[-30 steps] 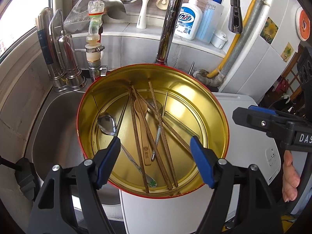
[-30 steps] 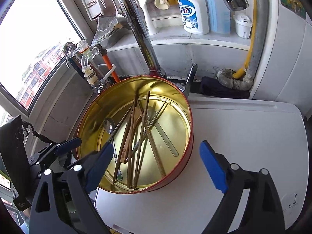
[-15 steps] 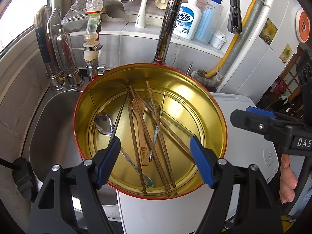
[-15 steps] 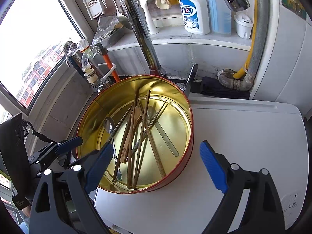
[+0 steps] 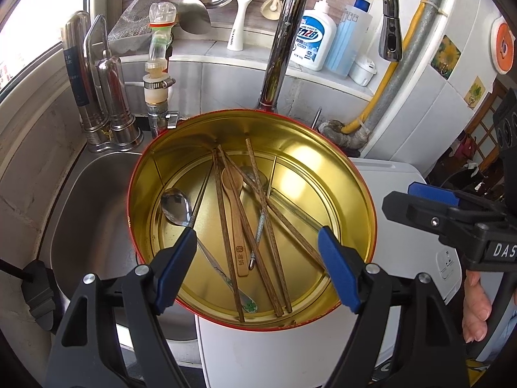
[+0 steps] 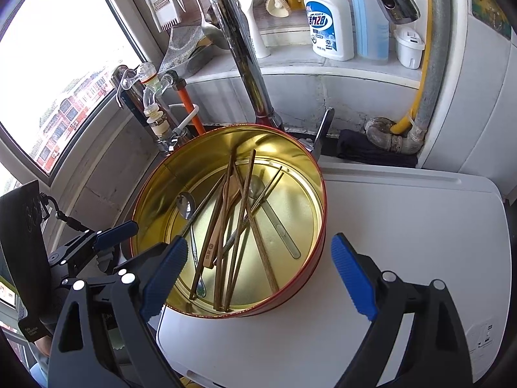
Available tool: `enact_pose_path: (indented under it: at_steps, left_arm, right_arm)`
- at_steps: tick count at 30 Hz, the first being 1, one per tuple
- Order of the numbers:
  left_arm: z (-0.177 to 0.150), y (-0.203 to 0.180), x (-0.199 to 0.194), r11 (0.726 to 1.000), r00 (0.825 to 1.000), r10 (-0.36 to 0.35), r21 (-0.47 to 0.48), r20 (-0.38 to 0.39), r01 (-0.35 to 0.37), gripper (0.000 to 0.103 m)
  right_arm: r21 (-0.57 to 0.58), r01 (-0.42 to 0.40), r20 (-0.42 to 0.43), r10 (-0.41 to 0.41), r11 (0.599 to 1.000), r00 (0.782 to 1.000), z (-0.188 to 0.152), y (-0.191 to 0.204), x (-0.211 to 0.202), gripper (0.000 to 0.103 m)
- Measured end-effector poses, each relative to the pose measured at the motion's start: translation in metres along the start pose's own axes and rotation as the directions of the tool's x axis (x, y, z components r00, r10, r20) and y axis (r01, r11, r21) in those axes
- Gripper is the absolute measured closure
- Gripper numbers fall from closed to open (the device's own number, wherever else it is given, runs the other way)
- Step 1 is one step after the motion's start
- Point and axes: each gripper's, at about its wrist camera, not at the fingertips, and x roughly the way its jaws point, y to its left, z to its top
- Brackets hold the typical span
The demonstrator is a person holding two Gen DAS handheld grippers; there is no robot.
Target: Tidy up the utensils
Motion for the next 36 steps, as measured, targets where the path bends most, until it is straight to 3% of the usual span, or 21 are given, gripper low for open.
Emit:
enact_pose_path:
  at_steps: [8, 16, 26, 36]
  left_arm:
    - [0.002, 0.000, 0.002, 1.000, 1.000, 0.023, -0.012, -0.008, -0.023, 0.027]
    - [0.003, 0.007, -0.001, 0.997, 0.998, 0.057, -0.050, 0.033, -0.055, 0.027]
    - [0.001, 0.004, -0.010, 0.997, 0.993, 0.075, -0.028, 0.096, -0.073, 0.022]
    - [-0.004, -0.003, -0.023, 0.997, 0.991, 0.080, -0.031, 0.111, -0.077, 0.022]
  right_arm:
    - [0.009, -0.016, -0.001, 0.016, 1.000, 1.000, -0.001, -0.003, -0.002, 0.012]
    - [0.010, -0.016, -0.001, 0.016, 1.000, 1.000, 0.000, -0.003, -0.003, 0.012]
    - [0.016, -0.008, -0.004, 0.008, 1.000, 1.000, -0.006, -0.007, -0.004, 0.012]
    - [0.094, 0.002, -0.008, -0.001, 0.996, 1.000, -0.020, -0.036, -0.011, 0.012]
